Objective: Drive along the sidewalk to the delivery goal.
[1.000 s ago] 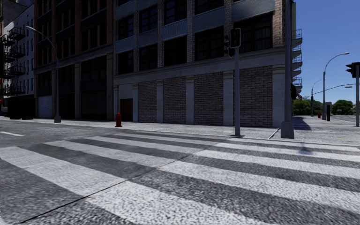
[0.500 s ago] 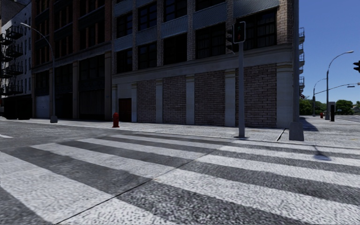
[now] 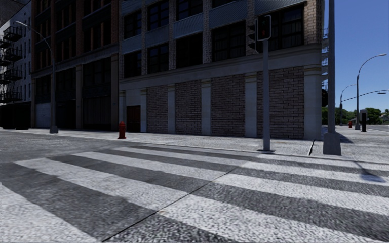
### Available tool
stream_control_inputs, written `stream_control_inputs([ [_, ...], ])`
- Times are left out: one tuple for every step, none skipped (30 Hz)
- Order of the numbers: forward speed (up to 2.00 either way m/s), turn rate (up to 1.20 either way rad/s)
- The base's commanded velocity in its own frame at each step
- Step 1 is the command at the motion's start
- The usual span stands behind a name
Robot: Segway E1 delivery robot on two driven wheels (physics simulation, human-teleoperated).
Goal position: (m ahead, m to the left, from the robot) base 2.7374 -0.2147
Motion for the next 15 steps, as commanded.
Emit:
stream_control_inputs([
  [0.88, 0.0],
  [0.88, -0.17],
  [0.88, -0.29],
  [0.88, -0.29],
  [0.87, -0.32],
  [0.87, -0.33],
  [0.87, 0.0],
  [0.87, 0.0],
  [0.87, 0.0],
  [0.87, 0.0],
  [0.87, 0.0],
  [0.87, 0.0],
  [0.87, 0.0],
  [0.87, 0.0],
  [0.87, 0.0],
])
